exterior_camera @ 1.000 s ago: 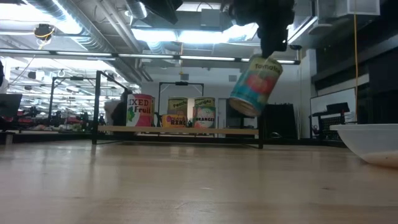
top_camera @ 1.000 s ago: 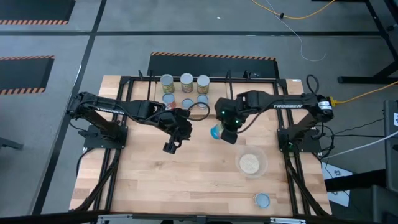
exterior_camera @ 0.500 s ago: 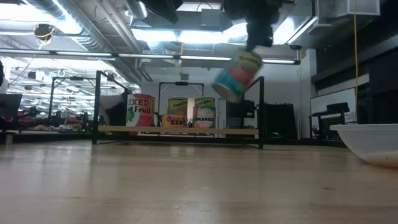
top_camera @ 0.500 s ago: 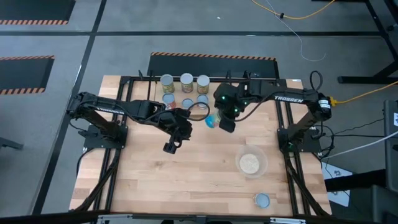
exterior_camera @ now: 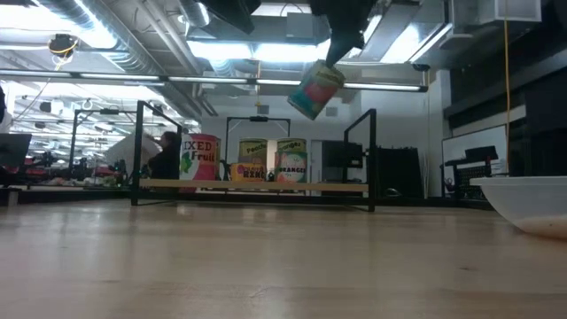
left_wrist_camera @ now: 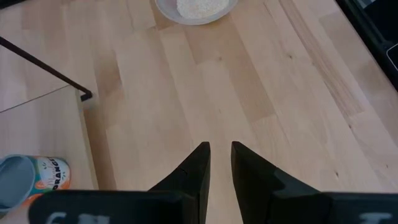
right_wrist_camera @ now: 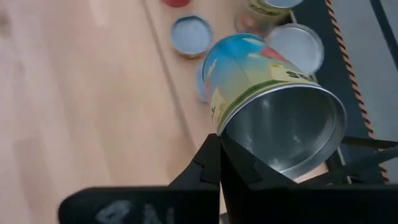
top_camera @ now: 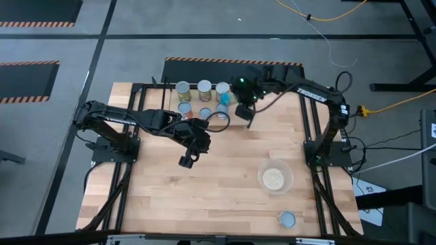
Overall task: Pick and place cans onto a shelf
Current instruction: Put the canned tomatoes on the shelf
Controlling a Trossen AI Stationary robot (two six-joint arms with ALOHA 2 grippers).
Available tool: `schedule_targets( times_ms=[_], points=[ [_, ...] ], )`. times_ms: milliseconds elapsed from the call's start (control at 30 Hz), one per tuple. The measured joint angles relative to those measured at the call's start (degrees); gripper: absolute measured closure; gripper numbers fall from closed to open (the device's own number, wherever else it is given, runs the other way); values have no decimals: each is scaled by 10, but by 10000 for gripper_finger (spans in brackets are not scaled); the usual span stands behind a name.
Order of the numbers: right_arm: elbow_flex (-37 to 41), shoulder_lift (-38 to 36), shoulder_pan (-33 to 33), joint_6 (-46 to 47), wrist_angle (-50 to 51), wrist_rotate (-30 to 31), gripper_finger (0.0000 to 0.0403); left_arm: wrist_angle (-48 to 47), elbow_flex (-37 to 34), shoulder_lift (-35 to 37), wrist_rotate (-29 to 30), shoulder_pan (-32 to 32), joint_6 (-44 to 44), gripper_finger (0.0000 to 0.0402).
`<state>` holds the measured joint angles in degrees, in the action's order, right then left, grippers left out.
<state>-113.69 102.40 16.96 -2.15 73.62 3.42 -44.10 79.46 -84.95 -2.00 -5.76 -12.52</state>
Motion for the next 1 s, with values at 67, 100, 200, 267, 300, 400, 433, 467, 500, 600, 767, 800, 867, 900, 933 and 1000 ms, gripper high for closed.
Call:
schedule_targets(
  times_ms=[67,100,200,267,300,400,433,467,500,600,767,800,867,900,933,1000],
  points=[
    [-11,14,16,-16,7,1,403,0,0,0,0,0,0,343],
    [-15,21,25,-22,11,1,403,0,0,0,0,0,0,343],
    [-21,41,49,-30,43,2,403,0,0,0,0,0,0,343],
    [-21,50,62,-31,54,1,403,0,0,0,0,0,0,343],
    [-22,55,68,-31,60,1,403,0,0,0,0,0,0,343],
    [-22,66,83,-38,73,1,403,0,0,0,0,0,0,343],
    [-22,69,86,-42,76,2,403,0,0,0,0,0,0,343],
    [-22,72,89,-45,77,1,403,0,0,0,0,0,0,343],
    [-22,74,91,-45,76,1,403,0,0,0,0,0,0,343],
    [-22,84,95,-49,73,0,403,0,0,0,0,0,1,343],
    [-22,104,101,-61,69,-1,403,0,0,0,0,0,4,343],
    [-22,108,102,-62,69,-2,403,0,0,0,0,0,4,343],
    [-22,117,104,-70,69,-2,403,0,0,0,0,0,5,343],
    [-22,120,105,-72,69,-2,403,0,0,0,0,0,5,343],
    [-22,123,105,-74,69,-1,403,0,0,0,0,0,5,343],
    [-22,127,107,-73,69,0,403,0,0,0,0,0,5,343]
  ],
)
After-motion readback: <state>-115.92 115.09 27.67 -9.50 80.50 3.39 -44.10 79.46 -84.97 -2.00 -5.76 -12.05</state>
